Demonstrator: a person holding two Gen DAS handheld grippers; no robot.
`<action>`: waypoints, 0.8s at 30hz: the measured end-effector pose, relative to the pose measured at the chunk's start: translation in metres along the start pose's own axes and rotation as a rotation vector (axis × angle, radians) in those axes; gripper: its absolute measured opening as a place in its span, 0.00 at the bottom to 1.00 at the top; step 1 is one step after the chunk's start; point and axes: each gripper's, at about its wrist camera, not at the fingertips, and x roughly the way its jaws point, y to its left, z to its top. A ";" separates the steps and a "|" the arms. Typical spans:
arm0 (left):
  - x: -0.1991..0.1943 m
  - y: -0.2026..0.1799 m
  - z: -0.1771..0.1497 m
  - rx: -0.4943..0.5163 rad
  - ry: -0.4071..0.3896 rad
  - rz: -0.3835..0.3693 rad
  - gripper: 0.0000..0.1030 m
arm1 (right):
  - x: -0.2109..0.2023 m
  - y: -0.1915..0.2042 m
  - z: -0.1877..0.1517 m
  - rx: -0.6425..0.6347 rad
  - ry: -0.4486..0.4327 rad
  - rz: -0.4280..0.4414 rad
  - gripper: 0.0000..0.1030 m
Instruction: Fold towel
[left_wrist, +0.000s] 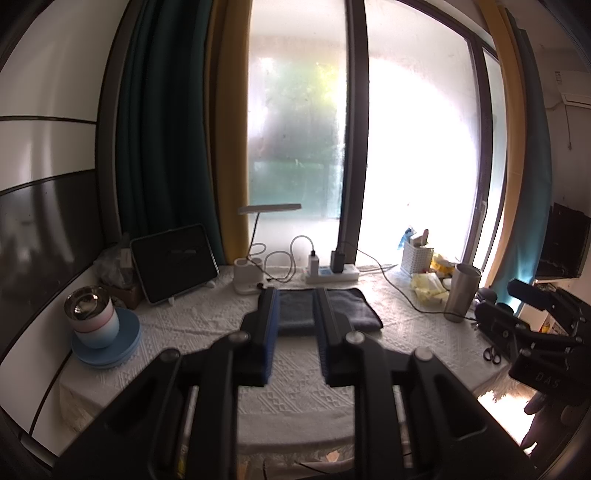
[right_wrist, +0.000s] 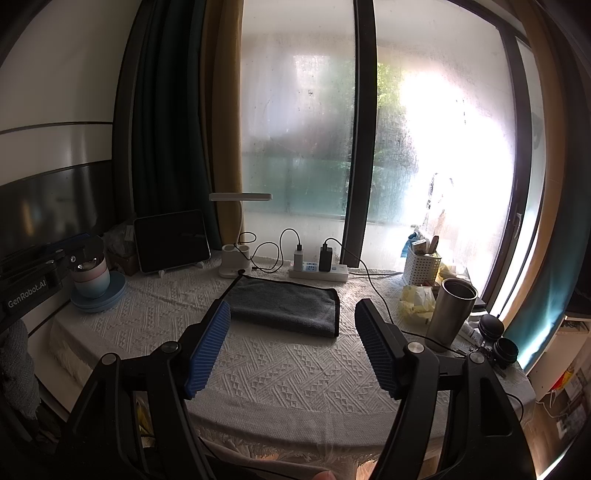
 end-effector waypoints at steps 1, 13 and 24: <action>0.000 0.000 0.000 0.000 0.000 0.000 0.19 | 0.000 0.000 0.000 0.000 0.000 0.000 0.71; 0.000 0.000 0.000 0.001 0.001 -0.001 0.19 | 0.000 0.000 0.000 0.000 0.000 0.000 0.71; 0.000 -0.001 -0.001 -0.001 0.000 -0.004 0.19 | 0.000 0.001 0.001 0.001 -0.001 -0.002 0.71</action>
